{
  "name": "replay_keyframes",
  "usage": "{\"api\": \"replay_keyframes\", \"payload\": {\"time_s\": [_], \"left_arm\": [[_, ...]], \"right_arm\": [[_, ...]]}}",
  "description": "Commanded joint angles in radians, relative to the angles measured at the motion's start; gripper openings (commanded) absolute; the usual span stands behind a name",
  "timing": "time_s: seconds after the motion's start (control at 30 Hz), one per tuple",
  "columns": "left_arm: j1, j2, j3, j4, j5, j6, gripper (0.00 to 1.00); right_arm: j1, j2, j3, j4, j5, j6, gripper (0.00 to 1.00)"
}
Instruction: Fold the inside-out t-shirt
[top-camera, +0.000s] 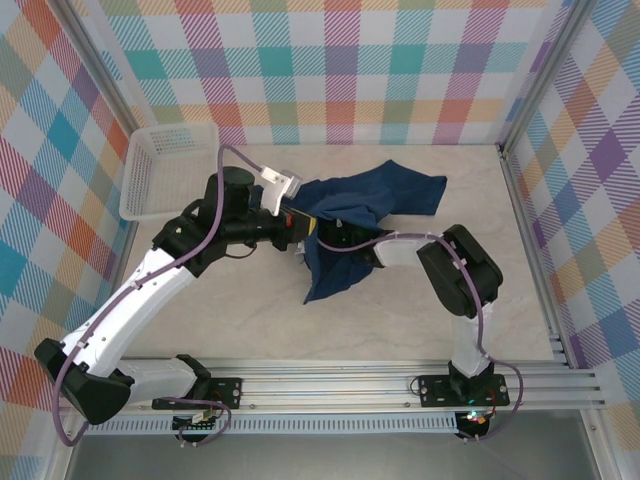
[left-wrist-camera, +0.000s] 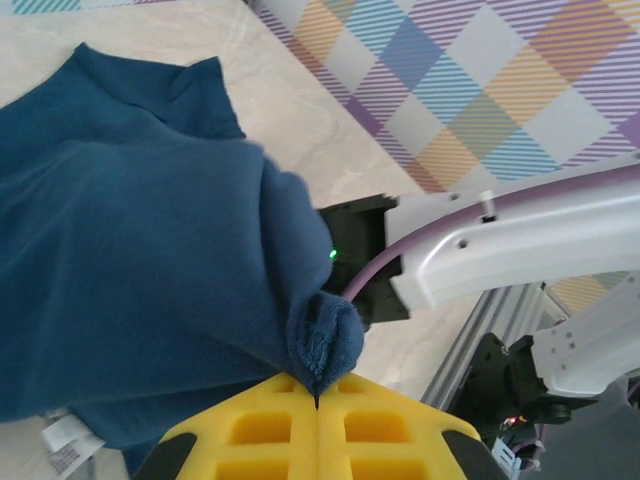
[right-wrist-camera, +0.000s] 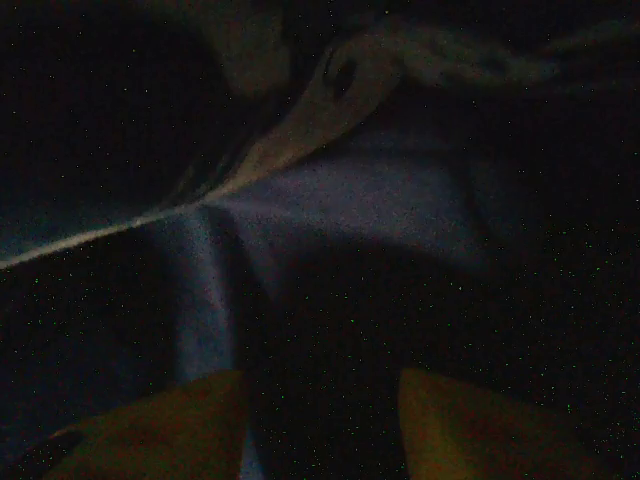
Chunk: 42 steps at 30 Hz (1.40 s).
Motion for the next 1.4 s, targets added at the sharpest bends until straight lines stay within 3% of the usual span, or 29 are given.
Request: {"api": "replay_keyframes", "payload": {"time_s": [0.0, 0.3, 0.5, 0.8, 0.97, 1.13, 1.2, 1.3, 1.37], "left_arm": [[-0.010, -0.021, -0.008, -0.007, -0.012, 0.026, 0.00], [-0.052, 0.059, 0.107, 0.143, 0.249, -0.024, 0.00], [-0.089, 0.116, 0.223, 0.152, 0.294, -0.012, 0.00], [-0.088, 0.116, 0.343, 0.065, 0.116, 0.085, 0.00], [-0.070, 0.100, 0.370, 0.056, 0.010, 0.106, 0.00], [-0.036, 0.069, 0.377, 0.067, -0.084, 0.112, 0.00], [-0.025, 0.048, 0.362, 0.073, -0.153, 0.109, 0.00], [0.000, 0.005, 0.309, 0.107, -0.257, 0.097, 0.00], [0.022, -0.015, 0.277, 0.123, -0.320, 0.078, 0.00]], "right_arm": [[-0.019, -0.029, -0.004, 0.038, -0.070, 0.024, 0.44], [0.003, 0.079, 0.197, -0.168, 0.047, 0.111, 0.46], [0.015, 0.155, 0.345, -0.310, 0.126, 0.097, 0.50], [0.024, 0.242, 0.524, -0.605, 0.145, 0.012, 0.57], [0.024, 0.268, 0.530, -0.721, 0.113, -0.007, 0.66], [0.024, 0.308, 0.560, -0.832, 0.105, -0.044, 0.67], [0.024, 0.311, 0.552, -0.850, 0.100, -0.063, 0.62], [0.023, 0.306, 0.532, -0.846, 0.059, -0.078, 0.33], [0.022, 0.294, 0.525, -0.845, 0.028, -0.089, 0.18]]}}
